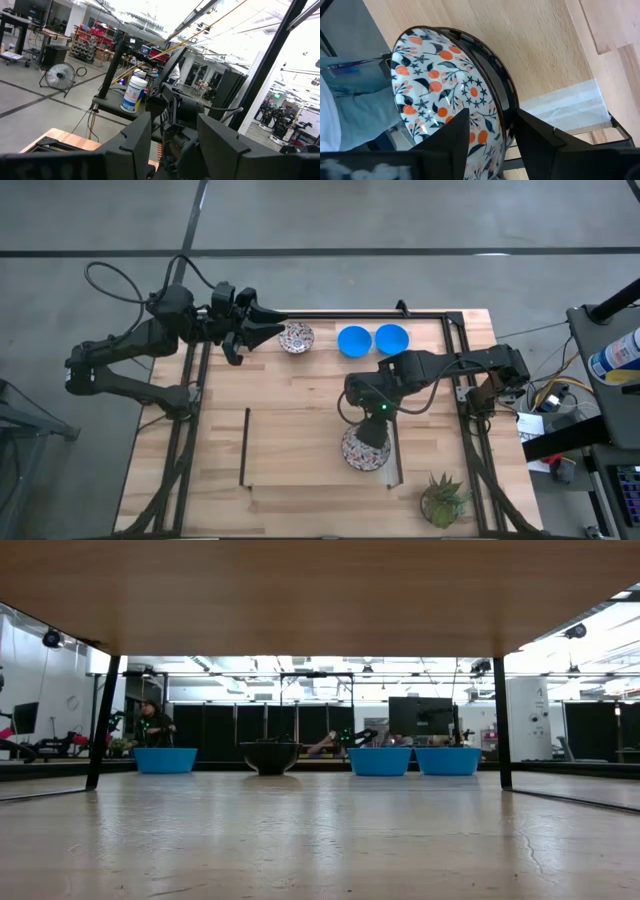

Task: Pick & Place Mini bowls
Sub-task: Stack the bottom white patterned bowl on top of the other white patterned bowl on the shelf

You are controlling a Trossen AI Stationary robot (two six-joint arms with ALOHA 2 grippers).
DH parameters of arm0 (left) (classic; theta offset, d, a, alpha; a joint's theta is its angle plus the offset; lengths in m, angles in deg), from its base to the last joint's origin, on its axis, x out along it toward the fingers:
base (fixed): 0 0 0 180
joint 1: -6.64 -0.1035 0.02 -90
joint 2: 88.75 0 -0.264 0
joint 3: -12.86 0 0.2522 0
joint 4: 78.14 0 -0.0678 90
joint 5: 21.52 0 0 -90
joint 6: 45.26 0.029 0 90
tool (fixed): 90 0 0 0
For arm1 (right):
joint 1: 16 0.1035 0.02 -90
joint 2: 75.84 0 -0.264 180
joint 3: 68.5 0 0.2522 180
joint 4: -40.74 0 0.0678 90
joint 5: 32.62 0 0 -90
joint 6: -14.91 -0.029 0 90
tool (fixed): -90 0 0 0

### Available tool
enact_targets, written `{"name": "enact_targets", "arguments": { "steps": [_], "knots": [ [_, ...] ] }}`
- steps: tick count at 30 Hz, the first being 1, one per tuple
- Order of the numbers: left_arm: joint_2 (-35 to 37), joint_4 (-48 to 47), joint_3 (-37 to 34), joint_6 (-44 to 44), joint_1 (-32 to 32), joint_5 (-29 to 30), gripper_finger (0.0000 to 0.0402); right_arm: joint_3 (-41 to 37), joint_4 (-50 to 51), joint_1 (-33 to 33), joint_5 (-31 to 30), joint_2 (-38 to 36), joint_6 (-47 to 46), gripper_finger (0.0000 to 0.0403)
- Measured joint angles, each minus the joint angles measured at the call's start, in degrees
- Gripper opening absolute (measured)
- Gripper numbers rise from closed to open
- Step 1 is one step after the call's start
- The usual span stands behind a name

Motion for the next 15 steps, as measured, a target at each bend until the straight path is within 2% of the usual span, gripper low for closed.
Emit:
{"name": "enact_targets", "arguments": {
  "steps": [15],
  "knots": [
    [0.00,0.00,0.00,-0.09,0.01,-0.02,0.0154,0.00,1.82,0.00,-1.51,-0.02,0.75,0.0136]
  ]
}}
